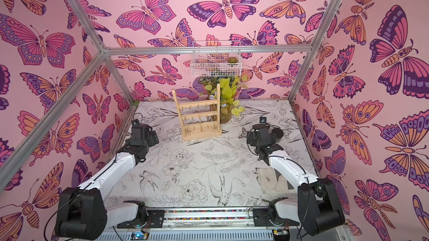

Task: Hang the necklace on the jewelry display stand
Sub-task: Reset both arms

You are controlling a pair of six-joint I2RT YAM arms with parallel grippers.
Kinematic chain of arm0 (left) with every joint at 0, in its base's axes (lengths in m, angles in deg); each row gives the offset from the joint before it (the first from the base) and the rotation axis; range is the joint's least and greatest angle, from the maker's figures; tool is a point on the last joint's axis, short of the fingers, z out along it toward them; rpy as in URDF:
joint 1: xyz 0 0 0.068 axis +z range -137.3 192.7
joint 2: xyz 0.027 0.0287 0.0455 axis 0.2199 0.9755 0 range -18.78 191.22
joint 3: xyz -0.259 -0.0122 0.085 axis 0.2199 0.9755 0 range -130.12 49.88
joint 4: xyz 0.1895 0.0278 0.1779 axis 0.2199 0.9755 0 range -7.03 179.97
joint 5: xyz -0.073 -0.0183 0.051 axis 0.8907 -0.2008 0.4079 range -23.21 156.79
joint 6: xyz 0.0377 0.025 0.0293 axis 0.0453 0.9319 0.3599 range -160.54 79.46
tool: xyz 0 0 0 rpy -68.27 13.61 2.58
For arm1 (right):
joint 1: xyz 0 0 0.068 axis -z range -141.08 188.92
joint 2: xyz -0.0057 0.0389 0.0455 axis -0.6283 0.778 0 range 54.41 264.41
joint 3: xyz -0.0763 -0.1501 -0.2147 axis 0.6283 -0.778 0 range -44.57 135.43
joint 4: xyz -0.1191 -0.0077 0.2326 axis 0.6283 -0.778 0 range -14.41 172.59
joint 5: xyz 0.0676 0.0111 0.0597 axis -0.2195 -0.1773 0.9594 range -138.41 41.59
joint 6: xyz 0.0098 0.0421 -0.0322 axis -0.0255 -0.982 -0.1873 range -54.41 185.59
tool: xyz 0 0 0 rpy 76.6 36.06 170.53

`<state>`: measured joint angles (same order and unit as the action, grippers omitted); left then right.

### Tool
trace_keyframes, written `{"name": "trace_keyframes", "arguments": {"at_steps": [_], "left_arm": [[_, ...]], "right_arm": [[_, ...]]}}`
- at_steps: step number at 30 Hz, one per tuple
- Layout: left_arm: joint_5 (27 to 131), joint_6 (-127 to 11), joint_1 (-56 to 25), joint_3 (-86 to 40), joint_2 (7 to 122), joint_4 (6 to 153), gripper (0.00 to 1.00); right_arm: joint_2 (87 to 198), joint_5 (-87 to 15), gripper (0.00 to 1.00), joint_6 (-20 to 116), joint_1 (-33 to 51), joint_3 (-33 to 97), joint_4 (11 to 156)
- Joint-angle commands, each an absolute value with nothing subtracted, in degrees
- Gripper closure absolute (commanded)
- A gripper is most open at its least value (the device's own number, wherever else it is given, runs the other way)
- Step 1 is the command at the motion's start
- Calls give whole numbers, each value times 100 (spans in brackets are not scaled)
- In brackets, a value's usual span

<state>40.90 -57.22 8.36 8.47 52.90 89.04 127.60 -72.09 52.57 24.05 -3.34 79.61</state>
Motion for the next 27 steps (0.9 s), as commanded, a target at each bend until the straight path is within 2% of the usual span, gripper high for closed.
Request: {"name": "trace_keyframes", "arguments": {"at_steps": [1,6,9,13,16,18,20,22,23,24,25,26,27], "left_arm": [[4263,-5147,1127,1270,5106,8154,0],[5243,-4856,1688,1872,4920,7577,0],[5774,-4880,1801,2343,4948,6637,0],[6303,-4673,1806,2549,5798,5309,1],[6281,-4741,1819,2687,6125,4369,0],[6454,-4569,1794,2791,6420,3762,0],[6676,-4358,1663,2673,6498,4040,0],[6588,-4069,1429,2955,7056,2842,0],[6452,-3951,1297,2959,7000,2853,1],[6364,-3969,1262,2762,6828,3574,1],[6434,-3979,1286,2804,6928,3384,0],[6421,-3925,1281,2892,7061,2930,0],[6365,-3986,1279,2813,6948,3245,0]], "right_arm": [[12696,-7421,1,5603,2546,-506,8293],[12523,-7403,1,5758,2717,-1143,9181],[12615,-7455,1,5930,2754,-1339,9597],[12898,-7583,1,6207,2781,-1925,11220],[13152,-7637,1,6490,2880,-2232,12235],[13287,-7222,1,6613,2972,-2402,12901],[13665,-6890,1,6558,3114,-2244,12781],[14008,-6520,1,6496,3299,-2344,13453],[13903,-6209,1,6326,3487,-2282,12982],[14146,-6178,1,6168,3633,-2343,13390],[14363,-6233,1,6163,3654,-2376,13877],[14194,-6210,1,6146,3662,-2253,13363],[13993,-6179,1,6104,3669,-2122,12694]]}}
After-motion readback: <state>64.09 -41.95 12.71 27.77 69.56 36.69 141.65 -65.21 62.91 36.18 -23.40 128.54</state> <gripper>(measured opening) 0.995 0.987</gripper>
